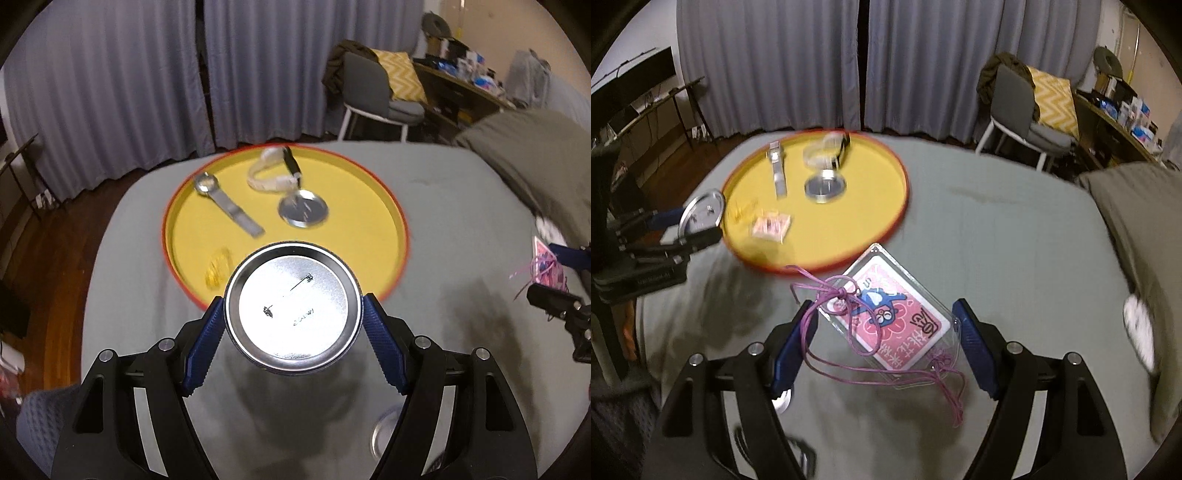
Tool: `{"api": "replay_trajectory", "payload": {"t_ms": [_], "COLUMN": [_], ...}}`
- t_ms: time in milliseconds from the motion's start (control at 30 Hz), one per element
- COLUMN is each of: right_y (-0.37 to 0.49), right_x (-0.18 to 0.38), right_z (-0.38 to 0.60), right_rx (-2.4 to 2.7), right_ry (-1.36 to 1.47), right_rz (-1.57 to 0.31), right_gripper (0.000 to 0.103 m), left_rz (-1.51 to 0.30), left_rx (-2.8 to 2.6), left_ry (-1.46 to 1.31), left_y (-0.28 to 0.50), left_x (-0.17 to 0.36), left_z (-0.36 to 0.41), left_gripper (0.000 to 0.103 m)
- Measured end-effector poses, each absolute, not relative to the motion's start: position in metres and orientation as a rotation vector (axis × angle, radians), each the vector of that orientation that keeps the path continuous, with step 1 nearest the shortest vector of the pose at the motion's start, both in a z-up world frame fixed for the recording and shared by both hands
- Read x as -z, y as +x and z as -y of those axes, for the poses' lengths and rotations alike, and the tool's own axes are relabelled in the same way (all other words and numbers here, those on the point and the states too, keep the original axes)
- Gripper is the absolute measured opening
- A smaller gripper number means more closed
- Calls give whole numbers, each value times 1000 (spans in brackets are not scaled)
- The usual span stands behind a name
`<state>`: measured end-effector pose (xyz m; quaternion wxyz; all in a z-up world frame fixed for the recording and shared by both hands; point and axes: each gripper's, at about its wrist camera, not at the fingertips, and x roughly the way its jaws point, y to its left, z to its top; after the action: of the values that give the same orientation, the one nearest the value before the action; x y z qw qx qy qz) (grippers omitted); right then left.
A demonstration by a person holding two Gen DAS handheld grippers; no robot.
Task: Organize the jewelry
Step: 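Carry the silver badge with left tool while right tool carries pink pendant to tray, then open both tools to release the badge and pink pendant into the tray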
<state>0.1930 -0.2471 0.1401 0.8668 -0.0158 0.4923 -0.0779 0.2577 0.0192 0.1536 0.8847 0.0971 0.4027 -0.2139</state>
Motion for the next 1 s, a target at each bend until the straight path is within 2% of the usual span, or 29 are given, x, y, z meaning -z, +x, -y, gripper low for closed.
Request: {"api": "replay_trajectory", "payload": {"t_ms": [500,1000], "right_y": [342,445], "right_x": [-132,-46], "right_z": [230,271], "right_rx": [104,234], "right_ry": [-11,125], "right_rz": [-1027,-1185], "right_gripper": [71,71], "left_rz": [-847,-936], "left_rx": [349,336], "left_ry": [160,165], "left_y": [377,455], "left_x": [-147,-94], "left_z": [-31,-35], "left_gripper": [72,72]}}
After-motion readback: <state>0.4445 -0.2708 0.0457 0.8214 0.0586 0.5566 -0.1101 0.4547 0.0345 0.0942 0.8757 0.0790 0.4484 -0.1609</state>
